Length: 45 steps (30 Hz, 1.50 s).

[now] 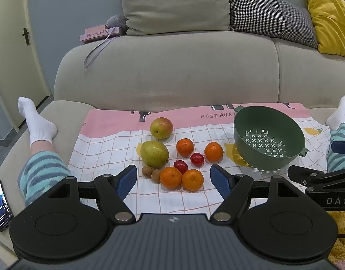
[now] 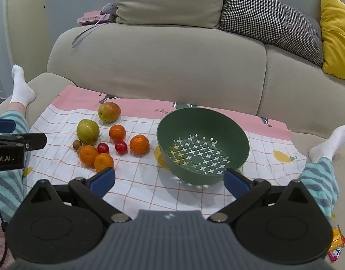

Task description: Organize fruits

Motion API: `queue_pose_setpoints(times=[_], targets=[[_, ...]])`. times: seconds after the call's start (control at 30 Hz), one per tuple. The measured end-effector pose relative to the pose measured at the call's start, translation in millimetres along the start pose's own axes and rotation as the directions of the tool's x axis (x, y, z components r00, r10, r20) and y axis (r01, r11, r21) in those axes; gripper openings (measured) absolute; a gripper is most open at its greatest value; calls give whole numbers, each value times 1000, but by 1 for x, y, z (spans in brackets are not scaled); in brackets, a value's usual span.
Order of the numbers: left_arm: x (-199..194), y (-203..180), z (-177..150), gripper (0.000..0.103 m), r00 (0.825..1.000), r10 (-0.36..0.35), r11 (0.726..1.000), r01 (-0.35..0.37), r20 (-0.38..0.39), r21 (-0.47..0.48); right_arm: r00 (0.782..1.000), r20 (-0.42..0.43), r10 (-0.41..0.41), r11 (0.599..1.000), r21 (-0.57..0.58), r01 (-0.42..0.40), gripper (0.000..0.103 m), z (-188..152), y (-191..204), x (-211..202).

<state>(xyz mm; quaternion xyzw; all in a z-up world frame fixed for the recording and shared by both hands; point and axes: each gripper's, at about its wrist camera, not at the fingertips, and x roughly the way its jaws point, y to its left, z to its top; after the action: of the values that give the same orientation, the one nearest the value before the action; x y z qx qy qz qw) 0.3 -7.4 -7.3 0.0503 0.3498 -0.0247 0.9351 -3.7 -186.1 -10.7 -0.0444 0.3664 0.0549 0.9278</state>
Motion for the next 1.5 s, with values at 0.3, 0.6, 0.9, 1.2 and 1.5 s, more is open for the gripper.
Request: queue_pose_setpoints(times=[0.3, 0.6, 0.9, 1.2, 1.5], targets=[[0, 0, -1, 87, 1000, 0, 1000, 0, -2, 1, 1000, -2, -11, 1000, 1, 11, 99, -1, 0, 0], [1, -2, -1, 87, 1000, 0, 1000, 0, -11, 4, 1000, -14, -19, 1000, 8, 19, 99, -2, -1, 1], [2, -3, -1, 87, 1000, -1, 1000, 1, -18, 2, 1000, -20, -19, 1000, 9, 19, 99, -3, -1, 3], [3, -4, -1, 87, 1000, -4, 1000, 4, -20, 0, 1000, -22, -20, 1000, 14, 20, 99, -4, -2, 3], [3, -7, -1, 87, 1000, -7, 1000, 7, -23, 7, 999, -25, -20, 1000, 20, 21, 99, -4, -2, 3]])
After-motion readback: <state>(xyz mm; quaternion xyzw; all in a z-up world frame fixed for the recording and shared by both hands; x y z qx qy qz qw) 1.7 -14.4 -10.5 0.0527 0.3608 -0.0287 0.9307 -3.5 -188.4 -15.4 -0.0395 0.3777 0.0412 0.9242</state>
